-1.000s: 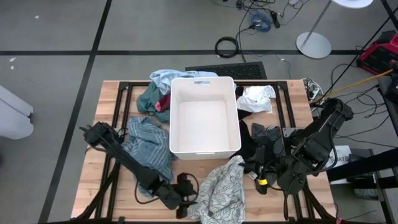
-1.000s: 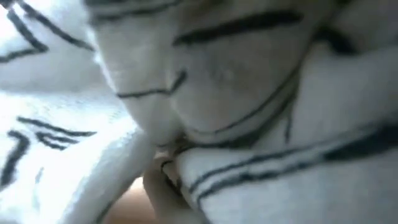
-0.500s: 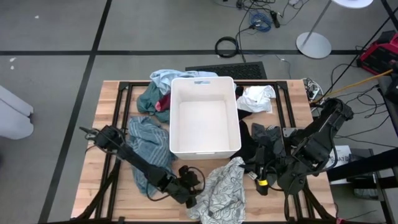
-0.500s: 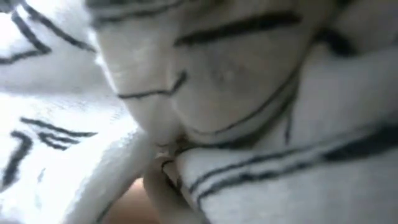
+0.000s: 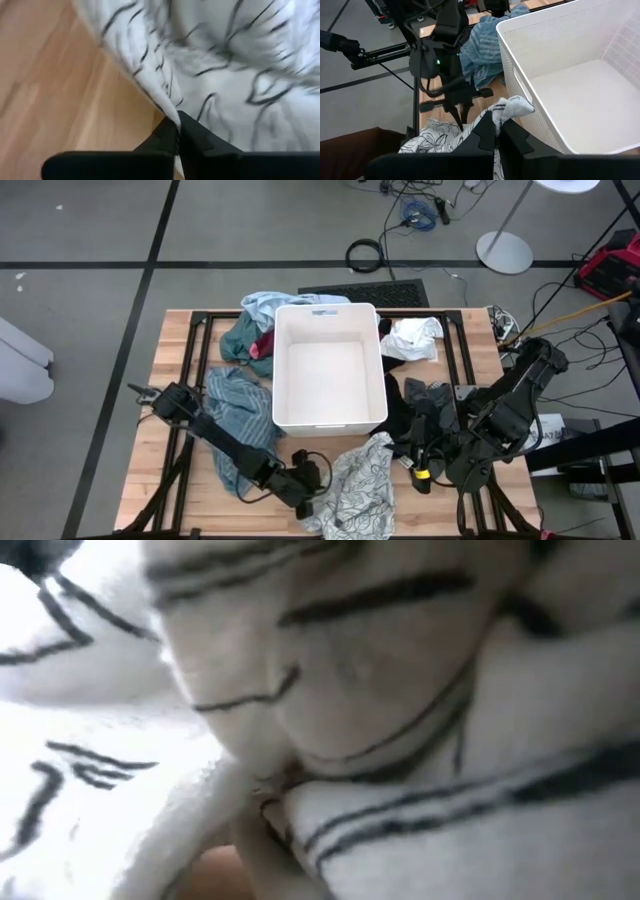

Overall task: Sort clothes
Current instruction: Put the white and black towel into the white laundry organizer

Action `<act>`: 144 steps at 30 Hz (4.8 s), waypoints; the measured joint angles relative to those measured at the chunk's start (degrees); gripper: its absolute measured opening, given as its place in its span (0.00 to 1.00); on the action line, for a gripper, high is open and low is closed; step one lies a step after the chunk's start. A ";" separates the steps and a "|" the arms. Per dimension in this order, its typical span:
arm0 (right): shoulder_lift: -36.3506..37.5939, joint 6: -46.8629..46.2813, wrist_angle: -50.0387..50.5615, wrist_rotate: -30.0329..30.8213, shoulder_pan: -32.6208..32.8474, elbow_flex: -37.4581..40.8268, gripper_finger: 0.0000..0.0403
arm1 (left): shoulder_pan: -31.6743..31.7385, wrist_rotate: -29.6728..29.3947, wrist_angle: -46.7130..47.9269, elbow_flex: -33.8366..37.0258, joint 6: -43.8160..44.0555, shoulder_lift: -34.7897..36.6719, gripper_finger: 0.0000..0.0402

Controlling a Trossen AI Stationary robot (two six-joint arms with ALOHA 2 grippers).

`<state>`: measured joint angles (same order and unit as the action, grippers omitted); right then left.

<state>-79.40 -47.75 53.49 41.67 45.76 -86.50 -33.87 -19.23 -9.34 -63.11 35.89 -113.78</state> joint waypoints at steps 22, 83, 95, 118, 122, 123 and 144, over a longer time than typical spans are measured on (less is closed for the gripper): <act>9.85 12.82 -1.59 21.16 -0.28 0.04 0.00 | -5.39 -25.89 7.73 -0.02 -27.89 33.11 0.00; -17.03 -39.18 17.57 -4.60 0.92 11.04 0.00 | -10.10 -19.08 32.63 4.44 9.46 25.62 0.02; -17.00 -26.85 7.68 -12.05 -3.34 13.86 0.18 | -6.44 -13.57 35.85 4.46 10.87 24.49 0.14; -16.65 -33.54 21.70 -13.51 -0.03 -3.13 0.57 | -13.91 -16.13 41.39 -1.13 6.72 29.75 0.26; -16.82 -46.70 23.37 -12.17 4.37 -2.32 0.56 | -14.67 -16.04 39.30 -1.01 3.96 29.66 0.26; -16.88 -49.96 23.33 -11.35 5.57 -1.35 0.56 | -14.60 -16.36 39.40 -1.01 3.86 29.48 0.26; -17.89 -72.60 -26.62 -2.82 9.89 35.75 0.57 | -11.04 -23.81 38.28 4.24 4.23 27.63 0.26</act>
<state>-97.28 -120.35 26.87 38.85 55.65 -50.75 -44.91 -43.04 28.94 -58.87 40.13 -86.15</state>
